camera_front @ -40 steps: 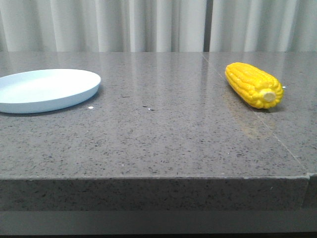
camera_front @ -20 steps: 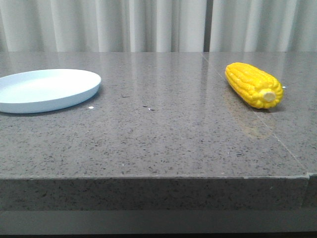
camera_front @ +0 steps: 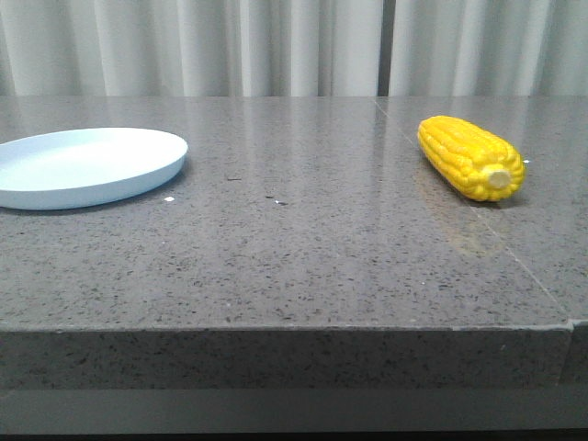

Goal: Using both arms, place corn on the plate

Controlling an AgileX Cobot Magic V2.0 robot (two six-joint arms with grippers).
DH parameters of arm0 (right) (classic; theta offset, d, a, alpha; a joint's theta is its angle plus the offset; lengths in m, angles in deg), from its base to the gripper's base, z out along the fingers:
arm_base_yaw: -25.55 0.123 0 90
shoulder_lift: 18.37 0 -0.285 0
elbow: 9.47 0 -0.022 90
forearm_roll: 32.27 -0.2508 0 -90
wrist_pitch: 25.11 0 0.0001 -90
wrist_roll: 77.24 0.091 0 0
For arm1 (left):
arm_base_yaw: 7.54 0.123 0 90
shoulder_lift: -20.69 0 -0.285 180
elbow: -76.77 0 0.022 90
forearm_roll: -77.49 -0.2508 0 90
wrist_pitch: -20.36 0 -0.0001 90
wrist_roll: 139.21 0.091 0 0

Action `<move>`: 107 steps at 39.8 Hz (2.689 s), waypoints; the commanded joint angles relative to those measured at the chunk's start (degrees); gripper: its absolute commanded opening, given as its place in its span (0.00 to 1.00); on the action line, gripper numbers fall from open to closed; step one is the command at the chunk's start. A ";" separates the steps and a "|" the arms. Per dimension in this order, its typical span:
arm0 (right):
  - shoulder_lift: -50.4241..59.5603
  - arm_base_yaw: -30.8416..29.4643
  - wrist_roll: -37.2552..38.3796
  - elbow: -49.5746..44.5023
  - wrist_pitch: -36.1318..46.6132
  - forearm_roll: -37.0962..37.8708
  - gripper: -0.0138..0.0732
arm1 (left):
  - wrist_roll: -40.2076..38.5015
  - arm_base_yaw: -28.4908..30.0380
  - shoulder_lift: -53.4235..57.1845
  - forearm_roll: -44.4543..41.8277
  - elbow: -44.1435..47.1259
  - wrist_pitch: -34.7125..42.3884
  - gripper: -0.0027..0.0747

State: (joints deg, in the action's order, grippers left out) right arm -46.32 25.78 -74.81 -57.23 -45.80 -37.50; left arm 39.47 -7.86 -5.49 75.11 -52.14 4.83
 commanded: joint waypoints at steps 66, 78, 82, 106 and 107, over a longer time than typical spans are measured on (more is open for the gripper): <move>-0.84 -0.23 -0.50 1.96 4.90 -0.16 0.90 | -0.12 -6.48 -80.03 0.23 -55.88 -45.00 0.92; -0.84 -0.23 -0.50 1.96 4.90 -0.16 0.90 | -0.12 -6.48 -80.03 0.23 -55.88 -44.97 0.48; -0.84 -0.23 -0.50 1.96 4.90 -0.16 0.90 | -0.12 -6.48 -80.03 0.23 -55.88 -44.88 0.24; -0.84 -0.23 -0.50 1.96 4.90 -0.16 0.90 | -0.12 -11.52 -78.35 5.37 -69.34 -48.40 0.01; -0.84 -0.23 -0.50 1.96 4.90 -0.16 0.90 | -0.12 -12.52 -78.49 6.11 -70.21 -48.75 0.01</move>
State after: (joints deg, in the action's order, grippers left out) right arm -46.32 25.78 -74.81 -57.23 -45.80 -37.50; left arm 39.44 -17.84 -87.10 78.43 -117.34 -43.62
